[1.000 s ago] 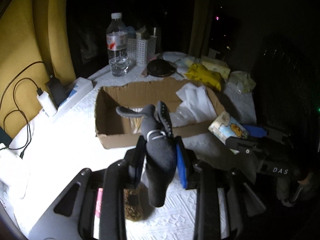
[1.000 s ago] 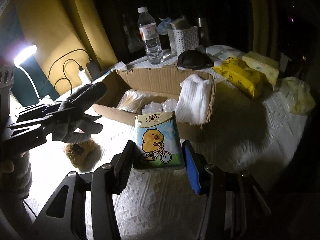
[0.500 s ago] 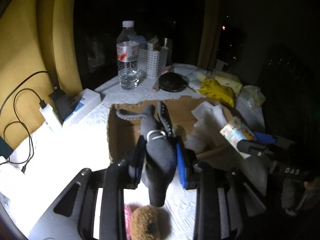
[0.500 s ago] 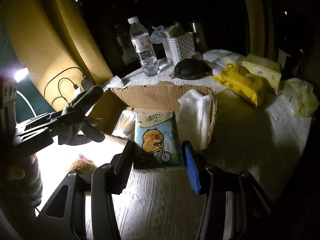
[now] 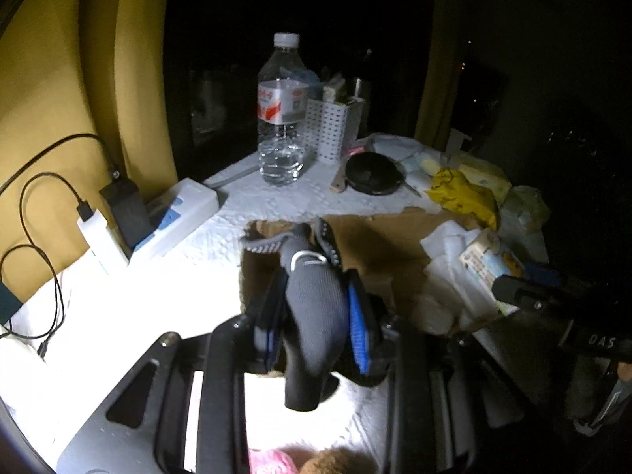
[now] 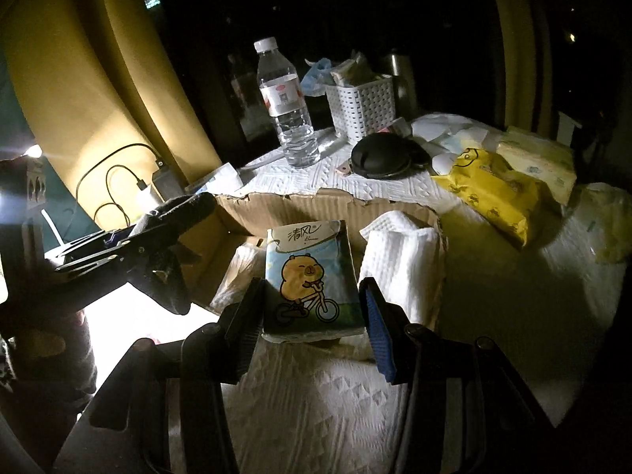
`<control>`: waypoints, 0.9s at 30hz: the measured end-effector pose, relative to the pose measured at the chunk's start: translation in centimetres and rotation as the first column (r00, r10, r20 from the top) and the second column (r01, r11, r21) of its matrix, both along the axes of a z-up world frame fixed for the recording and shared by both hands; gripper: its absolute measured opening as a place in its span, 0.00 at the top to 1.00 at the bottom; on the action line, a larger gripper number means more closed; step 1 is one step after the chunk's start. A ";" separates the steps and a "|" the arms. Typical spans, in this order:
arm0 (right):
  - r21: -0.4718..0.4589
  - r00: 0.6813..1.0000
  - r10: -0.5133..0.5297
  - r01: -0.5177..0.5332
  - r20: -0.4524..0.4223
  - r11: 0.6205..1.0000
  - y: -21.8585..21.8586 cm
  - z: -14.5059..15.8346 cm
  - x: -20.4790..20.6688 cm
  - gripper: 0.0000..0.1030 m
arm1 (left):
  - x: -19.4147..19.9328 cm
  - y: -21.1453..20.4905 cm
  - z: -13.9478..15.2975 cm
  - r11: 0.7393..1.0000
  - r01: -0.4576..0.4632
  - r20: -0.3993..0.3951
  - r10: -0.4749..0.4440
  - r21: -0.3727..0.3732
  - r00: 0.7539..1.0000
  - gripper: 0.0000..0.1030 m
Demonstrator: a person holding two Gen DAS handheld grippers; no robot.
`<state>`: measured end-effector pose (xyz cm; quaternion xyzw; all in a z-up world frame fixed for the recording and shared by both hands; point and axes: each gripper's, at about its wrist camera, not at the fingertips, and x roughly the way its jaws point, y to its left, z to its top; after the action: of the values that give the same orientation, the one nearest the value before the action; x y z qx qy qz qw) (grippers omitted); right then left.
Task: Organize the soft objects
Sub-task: 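Lower the grey plush and tissue pack into the box and open both tools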
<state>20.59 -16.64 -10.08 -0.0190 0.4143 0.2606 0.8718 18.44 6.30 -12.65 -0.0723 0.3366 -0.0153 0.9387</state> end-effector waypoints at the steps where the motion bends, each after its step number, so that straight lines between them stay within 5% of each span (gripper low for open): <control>1: 0.000 1.000 0.001 -0.001 0.000 1.000 0.1 -0.1 0.3 0.50 | 0.2 0.0 -0.1 1.000 -0.003 0.000 0.003 0.005 1.000 0.71; 16: 0.009 1.000 0.017 -0.017 -0.021 1.000 1.7 -1.4 3.1 0.50 | 2.8 0.7 -0.8 0.999 -0.023 -0.021 0.024 0.023 0.999 0.71; 27: 0.004 0.999 0.012 -0.012 -0.040 1.000 2.0 -3.0 4.8 0.50 | 4.4 0.4 -3.9 0.999 -0.010 -0.131 0.014 0.033 0.991 0.70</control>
<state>25.43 -14.60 -13.10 -0.0146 0.4309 0.2671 0.8618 22.85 6.66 -16.58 -0.0599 0.3976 0.0004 0.9156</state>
